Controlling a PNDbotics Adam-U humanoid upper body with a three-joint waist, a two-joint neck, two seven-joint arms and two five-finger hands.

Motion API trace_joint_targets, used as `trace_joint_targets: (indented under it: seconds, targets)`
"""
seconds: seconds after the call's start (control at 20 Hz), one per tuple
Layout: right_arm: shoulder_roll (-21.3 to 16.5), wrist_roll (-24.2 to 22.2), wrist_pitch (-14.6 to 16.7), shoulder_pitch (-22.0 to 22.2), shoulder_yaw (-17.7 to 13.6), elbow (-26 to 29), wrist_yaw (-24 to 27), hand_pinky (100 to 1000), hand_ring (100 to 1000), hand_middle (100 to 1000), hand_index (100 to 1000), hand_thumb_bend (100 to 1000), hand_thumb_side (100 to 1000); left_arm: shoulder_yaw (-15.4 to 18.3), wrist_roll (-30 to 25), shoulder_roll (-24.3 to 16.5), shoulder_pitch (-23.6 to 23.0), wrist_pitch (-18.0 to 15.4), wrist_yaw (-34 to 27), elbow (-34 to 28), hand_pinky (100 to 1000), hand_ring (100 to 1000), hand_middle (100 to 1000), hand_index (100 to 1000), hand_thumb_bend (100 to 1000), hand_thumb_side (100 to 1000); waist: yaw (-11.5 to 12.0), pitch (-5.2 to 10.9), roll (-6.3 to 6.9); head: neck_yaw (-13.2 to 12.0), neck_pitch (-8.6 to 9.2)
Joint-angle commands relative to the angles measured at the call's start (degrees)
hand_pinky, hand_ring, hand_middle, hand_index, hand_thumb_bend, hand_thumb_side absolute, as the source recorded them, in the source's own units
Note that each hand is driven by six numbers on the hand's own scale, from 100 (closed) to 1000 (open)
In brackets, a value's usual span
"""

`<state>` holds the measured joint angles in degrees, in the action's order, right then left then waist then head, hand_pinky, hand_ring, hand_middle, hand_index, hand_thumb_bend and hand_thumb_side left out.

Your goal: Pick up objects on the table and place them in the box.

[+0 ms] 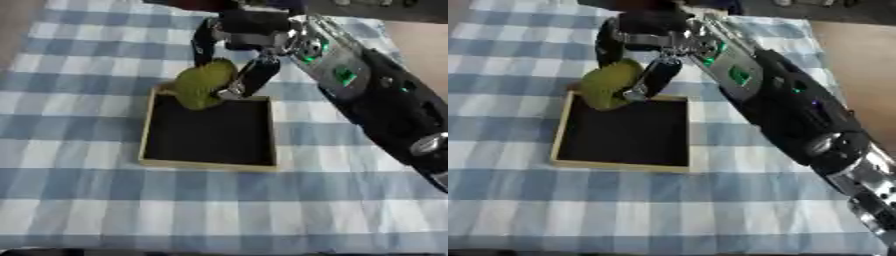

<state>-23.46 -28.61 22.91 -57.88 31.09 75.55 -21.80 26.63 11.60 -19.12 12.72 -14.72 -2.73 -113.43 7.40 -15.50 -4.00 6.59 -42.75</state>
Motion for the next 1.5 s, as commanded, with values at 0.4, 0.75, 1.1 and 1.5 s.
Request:
trace_joint_targets:
  seconds: [0.4, 0.75, 1.1, 1.5]
  targets:
    - [1.89, -3.75, 0.73, 1.15, 1.01, -3.68, -2.34, 667, 595, 507, 600, 239, 100, -0.08, -0.26, -1.23, 0.71, -0.07, -0.28, -1.17, 656, 533, 729, 833, 100, 524, 0.16, 0.83, 0.55, 0.27, -0.07]
    - [1.07, -9.13, 3.28, 1.41, 0.01, -3.74, -4.19, 792, 804, 753, 792, 474, 127, 0.01, -0.19, -1.22, 0.70, 0.02, -0.21, -1.17, 656, 534, 728, 833, 100, 524, -0.04, 0.86, 0.50, 0.12, -0.10]
    - [-2.60, -9.29, 5.71, 1.03, -4.84, 0.22, -2.76, 807, 821, 773, 809, 505, 196, 0.14, 0.00, -1.32, 0.50, 0.07, -0.04, -1.17, 656, 534, 728, 833, 100, 524, -0.46, 1.09, 0.52, -0.28, -0.12]
    - [-8.60, -2.45, 1.72, 1.68, -12.49, 8.72, 2.03, 803, 806, 750, 794, 448, 187, 0.25, 0.23, -1.45, 0.34, 0.17, 0.12, -1.17, 656, 535, 728, 833, 100, 522, -0.96, 1.36, 0.61, -0.66, -0.14]
